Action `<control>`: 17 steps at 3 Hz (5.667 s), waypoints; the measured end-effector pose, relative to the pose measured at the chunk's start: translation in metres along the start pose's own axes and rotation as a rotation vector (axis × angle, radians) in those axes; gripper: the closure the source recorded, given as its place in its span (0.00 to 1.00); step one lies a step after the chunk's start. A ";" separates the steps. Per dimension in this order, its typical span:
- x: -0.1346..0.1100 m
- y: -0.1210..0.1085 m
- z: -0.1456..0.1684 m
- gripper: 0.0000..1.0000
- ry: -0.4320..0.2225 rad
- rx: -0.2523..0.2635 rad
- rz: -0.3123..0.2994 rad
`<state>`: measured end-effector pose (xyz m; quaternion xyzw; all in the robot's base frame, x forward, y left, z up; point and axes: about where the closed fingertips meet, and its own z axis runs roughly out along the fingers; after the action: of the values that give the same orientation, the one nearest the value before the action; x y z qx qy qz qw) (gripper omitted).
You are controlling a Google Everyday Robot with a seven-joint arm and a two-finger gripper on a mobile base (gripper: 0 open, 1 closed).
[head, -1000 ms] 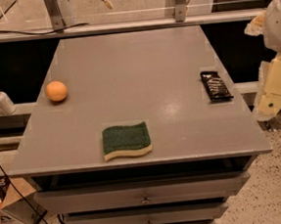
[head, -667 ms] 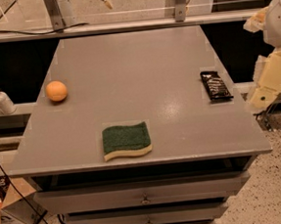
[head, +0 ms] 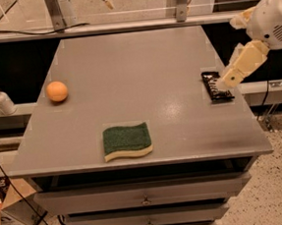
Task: Move rxbar chocolate near orange
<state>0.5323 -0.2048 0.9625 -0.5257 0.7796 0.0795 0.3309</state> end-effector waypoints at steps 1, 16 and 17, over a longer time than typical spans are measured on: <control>0.001 -0.002 0.005 0.00 -0.007 -0.005 0.007; 0.075 -0.025 0.128 1.00 -0.140 -0.043 0.477; 0.073 -0.024 0.129 0.82 -0.140 -0.046 0.475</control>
Offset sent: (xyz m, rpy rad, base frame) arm 0.0153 0.0077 -0.0332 0.0970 0.0564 -0.1002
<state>0.5924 -0.2105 0.8245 -0.3283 0.8545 0.2092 0.3440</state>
